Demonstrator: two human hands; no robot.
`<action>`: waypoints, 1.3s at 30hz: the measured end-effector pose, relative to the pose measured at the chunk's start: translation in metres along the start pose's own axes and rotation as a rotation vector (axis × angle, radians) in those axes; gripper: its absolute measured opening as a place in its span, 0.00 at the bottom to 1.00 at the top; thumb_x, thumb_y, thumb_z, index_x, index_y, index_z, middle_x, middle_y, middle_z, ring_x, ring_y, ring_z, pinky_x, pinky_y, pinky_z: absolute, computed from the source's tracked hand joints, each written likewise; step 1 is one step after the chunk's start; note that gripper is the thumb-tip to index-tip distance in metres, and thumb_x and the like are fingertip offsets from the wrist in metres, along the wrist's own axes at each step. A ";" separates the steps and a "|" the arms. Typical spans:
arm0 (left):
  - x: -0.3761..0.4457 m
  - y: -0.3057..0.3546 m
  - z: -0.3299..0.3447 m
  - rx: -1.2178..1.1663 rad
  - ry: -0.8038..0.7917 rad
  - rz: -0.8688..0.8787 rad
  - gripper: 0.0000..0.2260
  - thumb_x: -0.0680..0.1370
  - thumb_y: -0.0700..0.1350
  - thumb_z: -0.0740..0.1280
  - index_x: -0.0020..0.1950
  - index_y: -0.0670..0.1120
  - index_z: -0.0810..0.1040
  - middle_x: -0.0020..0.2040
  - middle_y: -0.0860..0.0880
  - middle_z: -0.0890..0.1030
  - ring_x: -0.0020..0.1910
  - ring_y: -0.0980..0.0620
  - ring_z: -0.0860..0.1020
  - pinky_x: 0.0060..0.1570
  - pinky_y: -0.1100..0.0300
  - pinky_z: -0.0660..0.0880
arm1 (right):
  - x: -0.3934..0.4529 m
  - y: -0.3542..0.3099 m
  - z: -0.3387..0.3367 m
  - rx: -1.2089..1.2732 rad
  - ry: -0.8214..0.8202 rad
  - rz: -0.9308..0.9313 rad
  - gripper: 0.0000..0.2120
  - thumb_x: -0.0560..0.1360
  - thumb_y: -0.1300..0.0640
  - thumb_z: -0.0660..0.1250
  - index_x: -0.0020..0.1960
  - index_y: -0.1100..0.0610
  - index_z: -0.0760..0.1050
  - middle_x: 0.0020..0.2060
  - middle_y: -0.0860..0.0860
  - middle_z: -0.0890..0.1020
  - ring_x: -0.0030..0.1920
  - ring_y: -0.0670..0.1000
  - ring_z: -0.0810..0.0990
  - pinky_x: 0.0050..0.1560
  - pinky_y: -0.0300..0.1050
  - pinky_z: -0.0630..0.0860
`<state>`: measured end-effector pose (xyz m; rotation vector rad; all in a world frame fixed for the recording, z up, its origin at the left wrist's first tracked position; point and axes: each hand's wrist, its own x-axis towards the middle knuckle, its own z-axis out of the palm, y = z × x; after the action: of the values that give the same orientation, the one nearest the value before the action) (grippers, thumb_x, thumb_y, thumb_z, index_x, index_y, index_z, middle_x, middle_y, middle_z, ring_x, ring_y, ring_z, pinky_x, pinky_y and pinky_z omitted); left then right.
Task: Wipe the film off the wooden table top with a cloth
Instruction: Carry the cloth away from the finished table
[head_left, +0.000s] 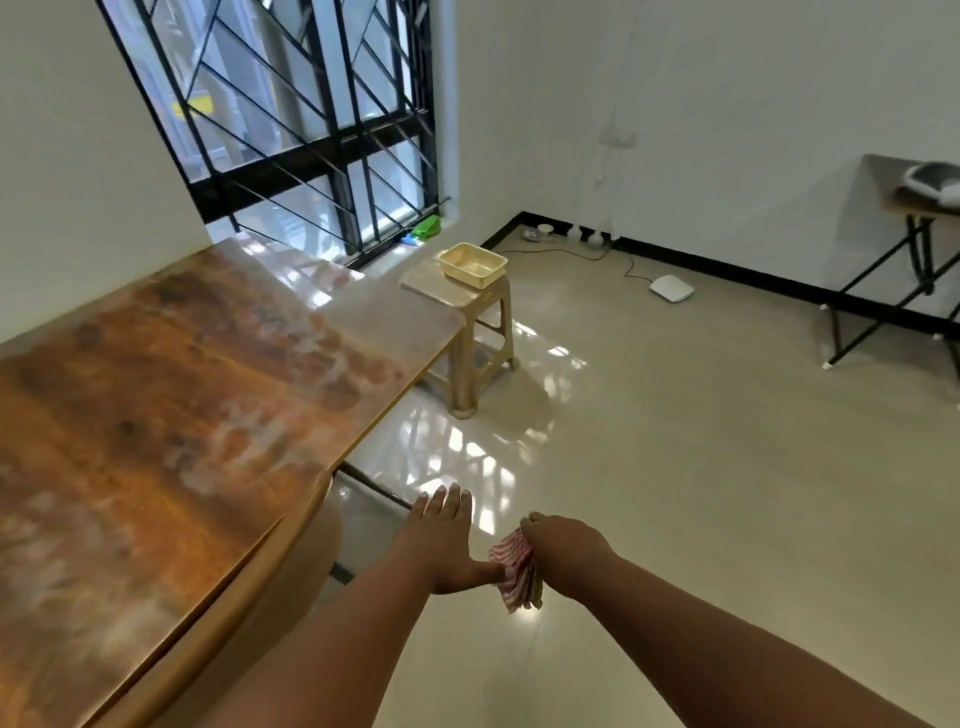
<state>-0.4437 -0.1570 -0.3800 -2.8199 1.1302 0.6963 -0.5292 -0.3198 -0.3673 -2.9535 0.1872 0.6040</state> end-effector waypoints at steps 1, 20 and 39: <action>0.008 0.001 -0.004 0.000 -0.005 0.003 0.52 0.69 0.76 0.55 0.78 0.43 0.39 0.78 0.43 0.40 0.77 0.46 0.40 0.74 0.50 0.38 | 0.006 0.004 -0.004 0.002 0.004 -0.001 0.15 0.76 0.62 0.62 0.62 0.58 0.70 0.58 0.53 0.75 0.57 0.56 0.77 0.49 0.48 0.72; 0.195 0.050 -0.091 0.056 -0.032 0.070 0.50 0.71 0.74 0.55 0.78 0.42 0.40 0.79 0.43 0.41 0.77 0.45 0.40 0.75 0.50 0.39 | 0.160 0.145 -0.060 -0.030 -0.001 -0.142 0.20 0.79 0.57 0.61 0.70 0.50 0.67 0.68 0.53 0.70 0.65 0.56 0.72 0.58 0.49 0.72; 0.367 0.023 -0.135 0.017 -0.078 0.026 0.53 0.68 0.77 0.55 0.78 0.42 0.41 0.79 0.42 0.42 0.77 0.45 0.40 0.74 0.50 0.38 | 0.326 0.229 -0.127 -0.049 -0.011 -0.165 0.19 0.78 0.61 0.59 0.70 0.55 0.67 0.66 0.54 0.71 0.63 0.56 0.73 0.60 0.52 0.73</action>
<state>-0.1712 -0.4374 -0.4067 -2.7425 1.1561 0.7875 -0.2160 -0.5946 -0.4027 -2.9719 -0.0733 0.6098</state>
